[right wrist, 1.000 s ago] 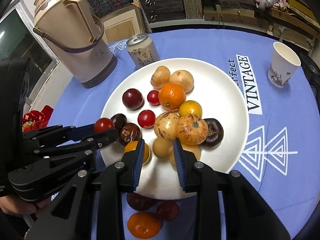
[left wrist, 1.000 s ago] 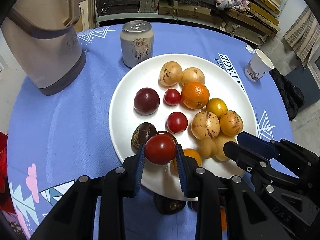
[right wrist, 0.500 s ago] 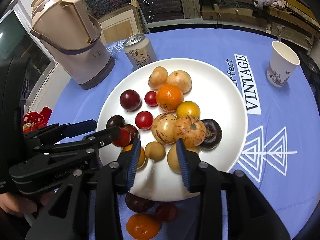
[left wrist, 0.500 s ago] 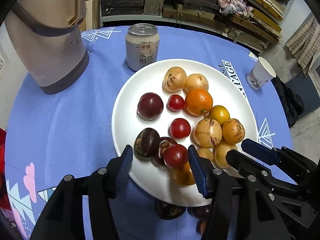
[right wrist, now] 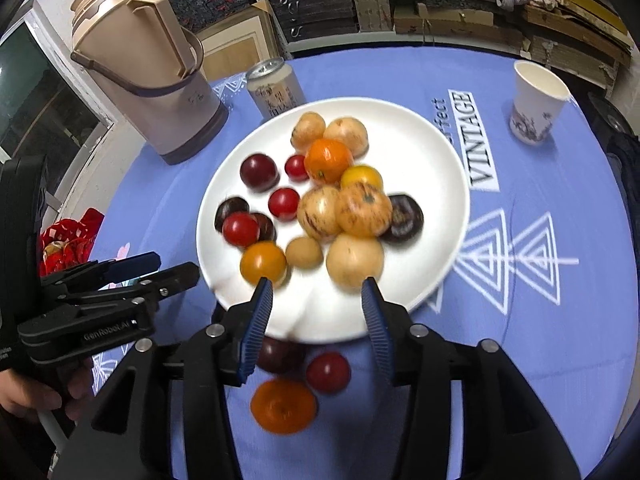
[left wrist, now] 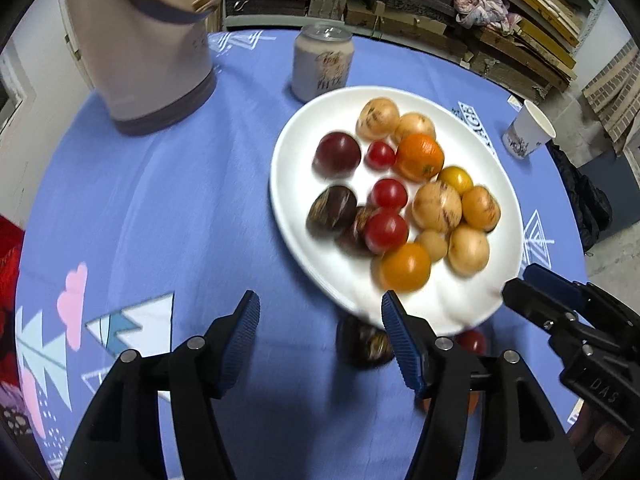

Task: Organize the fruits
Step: 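Withdraw both open tools back toward the remaining fruit, then grasp the mandarin with the right tool while the left tool grasps the brown mangosteen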

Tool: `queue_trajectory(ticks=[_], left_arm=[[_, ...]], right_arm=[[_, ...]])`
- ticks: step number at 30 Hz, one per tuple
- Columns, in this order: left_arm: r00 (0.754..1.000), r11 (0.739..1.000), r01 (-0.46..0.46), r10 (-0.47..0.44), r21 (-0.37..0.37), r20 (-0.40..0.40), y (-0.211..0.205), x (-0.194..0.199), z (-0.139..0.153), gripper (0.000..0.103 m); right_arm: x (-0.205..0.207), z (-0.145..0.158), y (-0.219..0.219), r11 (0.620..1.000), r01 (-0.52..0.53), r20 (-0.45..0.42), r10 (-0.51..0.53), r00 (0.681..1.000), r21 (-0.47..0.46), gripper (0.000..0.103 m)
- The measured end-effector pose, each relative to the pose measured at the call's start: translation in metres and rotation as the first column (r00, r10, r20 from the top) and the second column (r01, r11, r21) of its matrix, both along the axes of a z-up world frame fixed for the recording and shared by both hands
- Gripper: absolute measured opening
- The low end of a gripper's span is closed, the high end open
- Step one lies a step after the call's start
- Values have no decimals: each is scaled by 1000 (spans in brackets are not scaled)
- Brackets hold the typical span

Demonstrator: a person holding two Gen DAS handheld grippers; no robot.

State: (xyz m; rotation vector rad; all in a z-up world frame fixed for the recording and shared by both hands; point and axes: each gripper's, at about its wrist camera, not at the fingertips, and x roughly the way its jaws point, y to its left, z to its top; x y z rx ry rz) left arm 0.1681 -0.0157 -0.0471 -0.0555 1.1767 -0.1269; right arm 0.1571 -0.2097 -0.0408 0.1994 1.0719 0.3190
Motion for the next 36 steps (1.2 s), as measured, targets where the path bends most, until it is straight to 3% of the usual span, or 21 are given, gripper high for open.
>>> queue_trajectory(ticks=[18, 31, 32, 33, 36], left_arm=[[997, 1000, 22, -20, 19, -79, 2, -57, -19, 64], [996, 1000, 1, 2, 31, -90, 9, -56, -23, 71], [996, 1000, 1, 2, 30, -90, 9, -55, -23, 71], [996, 1000, 5, -2, 29, -87, 8, -54, -24, 71], [996, 999, 24, -22, 25, -85, 2, -49, -27, 71]], right_arm=[[-69, -28, 2, 999, -40, -93, 38, 995, -12, 53], [-61, -54, 44, 991, -131, -124, 125, 984, -42, 57], [-59, -56, 46, 989, -137, -122, 130, 984, -53, 56], [-58, -58, 48, 987, -141, -113, 132, 985, -76, 47], [-57, -59, 42, 991, -131, -119, 126, 985, -37, 47]])
